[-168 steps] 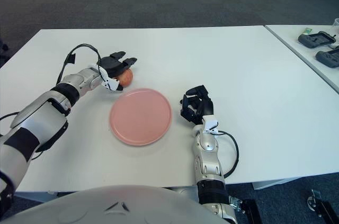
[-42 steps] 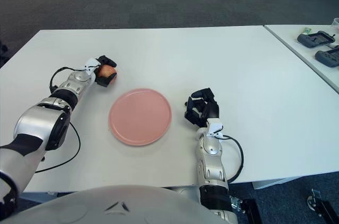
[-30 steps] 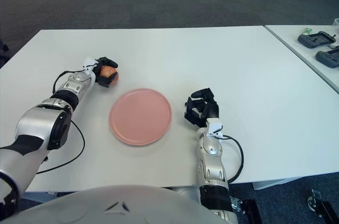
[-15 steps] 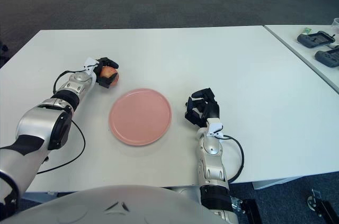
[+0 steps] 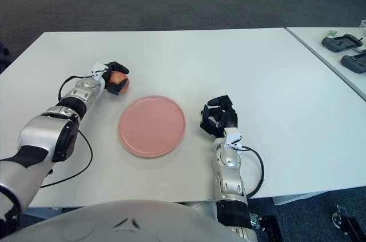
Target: Put the apple into the plate.
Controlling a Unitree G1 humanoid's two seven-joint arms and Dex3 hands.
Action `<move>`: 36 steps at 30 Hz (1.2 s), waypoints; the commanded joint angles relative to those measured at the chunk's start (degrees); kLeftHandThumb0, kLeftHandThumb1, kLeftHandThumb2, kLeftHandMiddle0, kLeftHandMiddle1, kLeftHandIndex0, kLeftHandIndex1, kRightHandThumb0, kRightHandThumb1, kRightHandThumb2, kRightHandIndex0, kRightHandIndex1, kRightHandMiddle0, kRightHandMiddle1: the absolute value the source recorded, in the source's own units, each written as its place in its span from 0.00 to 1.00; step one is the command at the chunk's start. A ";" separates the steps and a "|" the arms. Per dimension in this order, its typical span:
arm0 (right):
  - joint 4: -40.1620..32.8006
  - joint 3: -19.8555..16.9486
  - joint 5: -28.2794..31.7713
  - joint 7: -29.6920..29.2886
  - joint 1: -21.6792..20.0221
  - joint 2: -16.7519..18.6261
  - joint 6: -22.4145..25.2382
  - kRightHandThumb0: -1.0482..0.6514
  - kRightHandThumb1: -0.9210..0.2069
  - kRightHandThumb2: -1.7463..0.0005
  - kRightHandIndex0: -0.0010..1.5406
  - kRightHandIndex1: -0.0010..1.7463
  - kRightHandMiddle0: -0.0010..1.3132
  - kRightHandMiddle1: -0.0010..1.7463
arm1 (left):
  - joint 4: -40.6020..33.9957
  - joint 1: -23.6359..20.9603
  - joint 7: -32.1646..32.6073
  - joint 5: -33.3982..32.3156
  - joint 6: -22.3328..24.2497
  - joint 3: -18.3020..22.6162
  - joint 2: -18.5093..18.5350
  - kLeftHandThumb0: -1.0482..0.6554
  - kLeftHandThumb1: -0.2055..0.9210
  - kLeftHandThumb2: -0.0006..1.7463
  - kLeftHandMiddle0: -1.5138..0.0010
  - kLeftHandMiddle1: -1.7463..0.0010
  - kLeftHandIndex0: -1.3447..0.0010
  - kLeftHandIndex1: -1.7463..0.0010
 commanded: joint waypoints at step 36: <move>1.95 0.19 1.37 0.87 -0.99 0.45 -1.38 0.38 0.33 0.41 0.42 0.76 0.33 1.00 | -28.46 8.02 -11.84 -11.60 -14.75 3.51 -4.16 0.30 0.30 0.88 0.11 0.00 0.44 0.00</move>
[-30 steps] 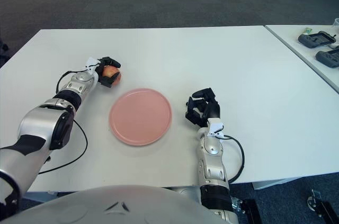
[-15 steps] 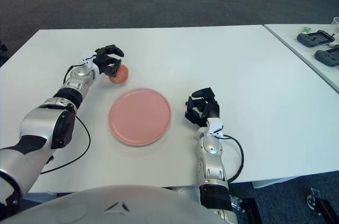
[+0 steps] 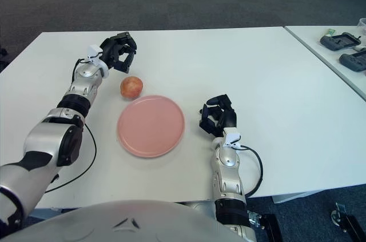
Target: Put the apple into the plate.
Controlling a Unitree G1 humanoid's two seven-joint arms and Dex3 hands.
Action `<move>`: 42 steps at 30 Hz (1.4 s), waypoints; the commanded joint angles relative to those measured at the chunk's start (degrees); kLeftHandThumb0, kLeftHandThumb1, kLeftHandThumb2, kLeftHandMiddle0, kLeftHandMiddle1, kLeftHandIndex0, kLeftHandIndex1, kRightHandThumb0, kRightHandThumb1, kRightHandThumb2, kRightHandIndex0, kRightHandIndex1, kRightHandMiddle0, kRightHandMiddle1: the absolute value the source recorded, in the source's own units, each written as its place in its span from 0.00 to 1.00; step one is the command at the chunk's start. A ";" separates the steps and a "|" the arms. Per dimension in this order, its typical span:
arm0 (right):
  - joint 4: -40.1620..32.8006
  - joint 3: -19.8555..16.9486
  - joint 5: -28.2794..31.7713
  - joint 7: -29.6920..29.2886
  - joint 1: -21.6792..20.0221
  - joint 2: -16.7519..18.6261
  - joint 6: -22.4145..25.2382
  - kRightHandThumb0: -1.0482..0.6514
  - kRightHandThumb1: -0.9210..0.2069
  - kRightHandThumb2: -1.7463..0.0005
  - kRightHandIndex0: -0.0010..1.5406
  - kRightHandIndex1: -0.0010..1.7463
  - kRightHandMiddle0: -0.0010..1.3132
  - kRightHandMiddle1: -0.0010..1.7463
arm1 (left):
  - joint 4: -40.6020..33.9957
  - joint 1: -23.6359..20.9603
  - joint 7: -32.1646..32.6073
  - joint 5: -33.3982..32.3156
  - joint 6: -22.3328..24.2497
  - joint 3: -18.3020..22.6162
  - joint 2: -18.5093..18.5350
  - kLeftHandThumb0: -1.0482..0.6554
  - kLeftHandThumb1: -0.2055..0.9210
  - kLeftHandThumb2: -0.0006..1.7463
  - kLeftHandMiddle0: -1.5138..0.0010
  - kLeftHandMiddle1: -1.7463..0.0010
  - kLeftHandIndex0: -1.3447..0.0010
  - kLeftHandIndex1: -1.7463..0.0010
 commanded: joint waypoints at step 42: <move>1.61 0.25 0.06 -0.19 -0.38 0.19 -1.08 0.37 0.35 0.39 0.42 0.77 0.34 1.00 | -18.65 8.26 3.49 31.07 -7.54 -20.21 19.51 0.28 0.35 0.70 0.98 0.12 0.87 0.05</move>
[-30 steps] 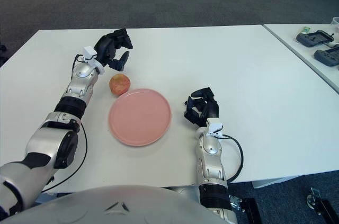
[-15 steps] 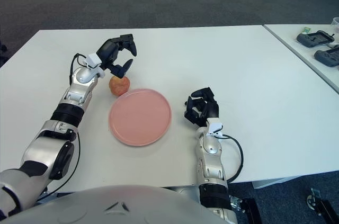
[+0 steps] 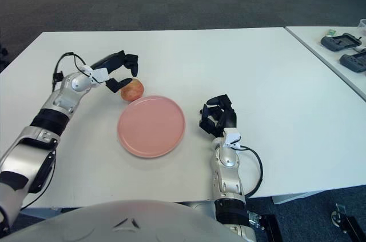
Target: Put the apple into the plate.
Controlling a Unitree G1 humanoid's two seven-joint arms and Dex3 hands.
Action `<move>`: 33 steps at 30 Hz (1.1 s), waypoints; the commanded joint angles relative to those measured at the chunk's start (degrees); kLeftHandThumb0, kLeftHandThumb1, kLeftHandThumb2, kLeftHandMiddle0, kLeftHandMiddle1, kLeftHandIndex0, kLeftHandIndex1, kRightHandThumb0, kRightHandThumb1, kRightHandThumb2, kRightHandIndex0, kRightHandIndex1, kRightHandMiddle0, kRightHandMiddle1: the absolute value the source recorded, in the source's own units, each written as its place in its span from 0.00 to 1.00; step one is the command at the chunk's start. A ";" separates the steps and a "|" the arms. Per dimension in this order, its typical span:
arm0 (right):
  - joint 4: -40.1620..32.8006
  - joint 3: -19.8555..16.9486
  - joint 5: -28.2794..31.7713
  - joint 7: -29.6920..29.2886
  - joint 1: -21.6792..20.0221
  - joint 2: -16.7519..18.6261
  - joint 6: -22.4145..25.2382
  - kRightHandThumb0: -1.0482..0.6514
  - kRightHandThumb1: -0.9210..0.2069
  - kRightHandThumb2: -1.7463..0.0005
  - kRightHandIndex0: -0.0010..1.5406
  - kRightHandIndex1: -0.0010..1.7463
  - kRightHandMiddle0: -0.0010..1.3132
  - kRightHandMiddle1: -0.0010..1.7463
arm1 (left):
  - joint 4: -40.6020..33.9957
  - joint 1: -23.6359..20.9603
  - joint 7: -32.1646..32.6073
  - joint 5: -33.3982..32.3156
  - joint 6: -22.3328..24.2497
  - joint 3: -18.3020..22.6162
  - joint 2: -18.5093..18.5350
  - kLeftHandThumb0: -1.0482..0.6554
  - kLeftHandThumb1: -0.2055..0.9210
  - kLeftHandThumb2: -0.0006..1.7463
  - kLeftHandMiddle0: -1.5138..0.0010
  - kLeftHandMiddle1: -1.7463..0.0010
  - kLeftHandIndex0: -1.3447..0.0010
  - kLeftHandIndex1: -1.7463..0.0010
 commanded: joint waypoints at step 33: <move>-0.02 0.46 0.15 -0.03 -0.44 0.12 1.30 0.37 0.35 0.39 0.43 0.75 0.34 1.00 | 8.93 -10.43 21.28 29.40 -14.74 -15.77 14.18 0.00 0.78 0.40 1.00 1.00 1.00 1.00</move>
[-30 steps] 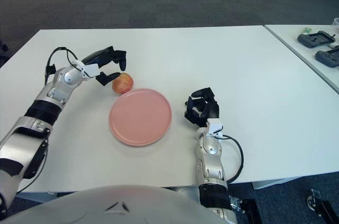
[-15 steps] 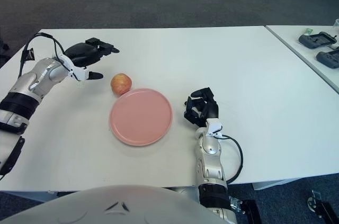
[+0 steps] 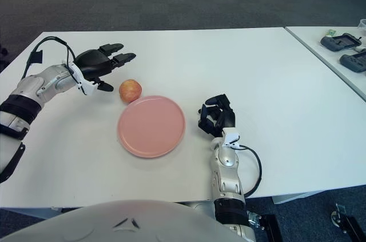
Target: Put the apple into the plate.
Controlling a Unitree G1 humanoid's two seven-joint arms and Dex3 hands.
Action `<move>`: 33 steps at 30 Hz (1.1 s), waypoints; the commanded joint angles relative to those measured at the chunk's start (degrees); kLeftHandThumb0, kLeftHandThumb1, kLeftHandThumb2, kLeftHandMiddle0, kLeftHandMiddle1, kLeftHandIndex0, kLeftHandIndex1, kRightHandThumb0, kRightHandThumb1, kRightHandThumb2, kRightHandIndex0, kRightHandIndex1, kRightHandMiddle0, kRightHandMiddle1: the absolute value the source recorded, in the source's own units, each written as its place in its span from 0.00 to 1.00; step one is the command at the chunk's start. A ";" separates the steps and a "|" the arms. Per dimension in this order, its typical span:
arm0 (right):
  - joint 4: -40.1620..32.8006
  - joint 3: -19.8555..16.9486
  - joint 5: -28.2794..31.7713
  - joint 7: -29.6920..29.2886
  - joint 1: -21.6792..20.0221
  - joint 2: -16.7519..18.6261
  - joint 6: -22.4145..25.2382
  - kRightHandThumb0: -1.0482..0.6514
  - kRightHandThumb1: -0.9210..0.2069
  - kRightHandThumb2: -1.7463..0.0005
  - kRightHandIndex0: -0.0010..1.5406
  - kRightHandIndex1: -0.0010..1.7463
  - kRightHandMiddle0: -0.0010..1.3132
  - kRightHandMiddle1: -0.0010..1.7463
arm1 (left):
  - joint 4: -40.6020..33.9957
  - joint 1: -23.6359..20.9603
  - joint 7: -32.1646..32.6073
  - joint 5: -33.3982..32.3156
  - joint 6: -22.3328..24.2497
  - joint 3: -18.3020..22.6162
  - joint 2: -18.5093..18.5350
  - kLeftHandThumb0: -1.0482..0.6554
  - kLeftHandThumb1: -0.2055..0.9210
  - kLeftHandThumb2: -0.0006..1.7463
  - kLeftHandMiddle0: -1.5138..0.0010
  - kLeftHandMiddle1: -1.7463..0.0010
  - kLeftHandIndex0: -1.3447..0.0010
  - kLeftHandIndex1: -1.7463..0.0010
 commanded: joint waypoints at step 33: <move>-1.21 0.66 -1.69 -2.52 1.08 0.69 1.47 0.37 0.34 0.40 0.42 0.76 0.33 1.00 | 8.49 -8.45 -6.06 4.92 -2.49 -11.27 -6.40 0.00 0.84 0.35 1.00 1.00 1.00 1.00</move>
